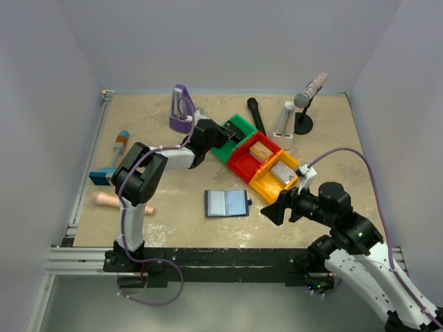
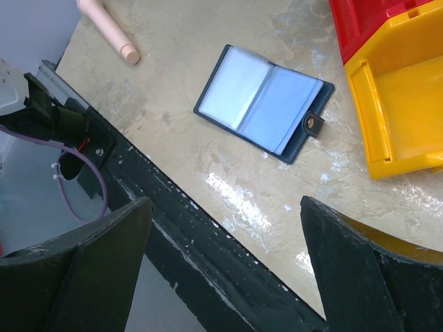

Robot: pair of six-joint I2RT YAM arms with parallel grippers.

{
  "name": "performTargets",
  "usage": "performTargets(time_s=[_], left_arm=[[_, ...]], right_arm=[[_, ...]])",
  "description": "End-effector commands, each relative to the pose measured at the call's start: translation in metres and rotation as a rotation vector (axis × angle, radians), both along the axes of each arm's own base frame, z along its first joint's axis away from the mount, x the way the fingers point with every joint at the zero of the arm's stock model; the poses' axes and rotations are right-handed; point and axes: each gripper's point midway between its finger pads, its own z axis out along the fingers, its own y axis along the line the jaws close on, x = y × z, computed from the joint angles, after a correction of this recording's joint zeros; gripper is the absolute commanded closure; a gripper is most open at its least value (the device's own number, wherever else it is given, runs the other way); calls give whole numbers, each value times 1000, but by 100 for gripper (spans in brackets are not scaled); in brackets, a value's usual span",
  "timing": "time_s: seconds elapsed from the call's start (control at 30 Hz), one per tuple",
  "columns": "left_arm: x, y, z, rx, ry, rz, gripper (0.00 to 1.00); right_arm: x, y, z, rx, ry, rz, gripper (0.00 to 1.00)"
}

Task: Take the credit cards out of the card holder
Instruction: Place the credit card in the storage box.

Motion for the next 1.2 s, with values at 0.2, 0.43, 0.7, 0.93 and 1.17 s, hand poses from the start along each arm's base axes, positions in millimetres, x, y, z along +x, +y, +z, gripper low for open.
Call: performTargets(time_s=[0.2,0.43,0.7,0.93,1.17], left_arm=[[12,-13,1,-13,4,-28,100],[12,-15,-11,3,41,-39,100],[11,-22,-16,-7,56,-69,100],[11,-26,-6,4,37,-107,80],[9,-26,16,0,-8,-126,61]], right_arm=[[3,1,3,16,-13,-10,7],[6,2,3,12,-9,-12,7],[7,3,1,8,-5,-15,7],[8,2,-1,4,-4,-21,7],[9,3,1,2,-4,-17,7]])
